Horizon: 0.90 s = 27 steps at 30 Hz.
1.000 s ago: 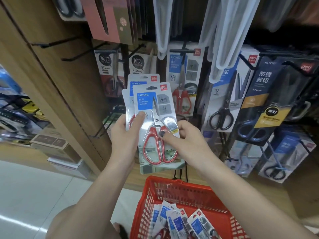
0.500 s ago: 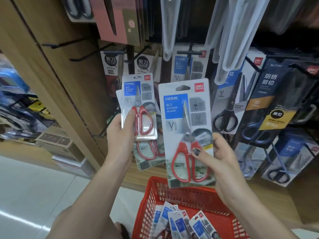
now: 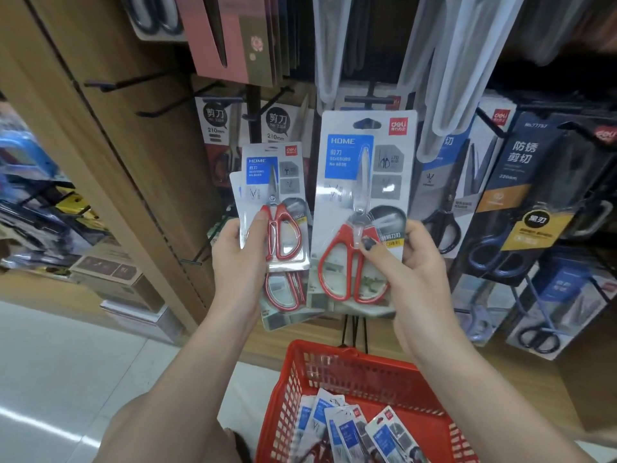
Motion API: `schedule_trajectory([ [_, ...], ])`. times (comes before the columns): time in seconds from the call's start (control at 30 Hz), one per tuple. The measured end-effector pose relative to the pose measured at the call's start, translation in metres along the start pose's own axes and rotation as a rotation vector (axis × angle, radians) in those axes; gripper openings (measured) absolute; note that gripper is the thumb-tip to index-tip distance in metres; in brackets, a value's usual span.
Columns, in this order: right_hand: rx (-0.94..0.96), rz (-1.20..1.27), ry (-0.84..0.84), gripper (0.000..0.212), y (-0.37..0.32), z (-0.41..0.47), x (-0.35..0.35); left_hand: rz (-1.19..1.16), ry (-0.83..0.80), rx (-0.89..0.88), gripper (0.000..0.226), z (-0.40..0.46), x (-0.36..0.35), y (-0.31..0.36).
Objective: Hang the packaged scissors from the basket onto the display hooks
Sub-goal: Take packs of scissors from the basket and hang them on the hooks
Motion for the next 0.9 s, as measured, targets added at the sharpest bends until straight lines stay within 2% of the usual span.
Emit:
schedule_trajectory([
  [0.23,-0.154,-0.065,0.152,0.016,0.001,0.059,-0.015,-0.019,0.048,-0.003,0.029,0.004,0.005,-0.006],
  [0.33,-0.235,-0.086,0.214,0.044,0.004,0.084,-0.018,-0.012,0.051,-0.011,0.032,0.004,0.006,-0.007],
  [0.37,-0.251,-0.099,0.218,0.042,0.006,0.091,-0.017,-0.011,0.049,-0.011,0.032,0.003,0.006,-0.007],
  [0.43,-0.264,-0.153,0.203,0.019,0.01,0.099,-0.015,-0.016,0.039,-0.013,0.028,0.001,0.005,-0.007],
  [0.47,-0.276,-0.178,0.208,0.015,0.011,0.102,-0.014,-0.016,0.031,-0.018,0.026,0.0,0.004,-0.006],
  [0.5,-0.288,-0.207,0.216,0.019,0.012,0.103,-0.012,-0.014,0.023,-0.025,0.023,-0.001,0.003,-0.005],
  [0.63,-0.355,-0.375,0.169,0.057,0.017,0.093,-0.004,-0.018,-0.03,-0.015,0.02,-0.005,-0.002,-0.003],
  [0.7,-0.348,-0.451,0.164,0.065,0.017,0.082,-0.001,-0.024,-0.054,-0.001,0.02,-0.007,-0.005,-0.003],
  [0.77,-0.322,-0.491,0.138,0.055,0.013,0.068,-0.001,-0.029,-0.073,-0.002,0.019,-0.009,-0.008,-0.002],
  [0.83,-0.329,-0.45,0.068,0.036,0.013,0.053,-0.004,-0.037,-0.102,-0.002,0.021,-0.01,-0.011,-0.003],
  [0.9,-0.338,-0.349,-0.041,0.035,0.015,0.039,-0.01,-0.027,-0.137,-0.006,0.024,-0.012,-0.014,-0.004],
])
Point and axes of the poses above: each hand's wrist, its own z-axis towards the middle knuckle, its own x-axis out of the back of the hand, y = z × x, the point moved 2 cm from there along z, towards the middle knuckle, and after that the axes turned 5 degrees about y, right-handed, at the moved point
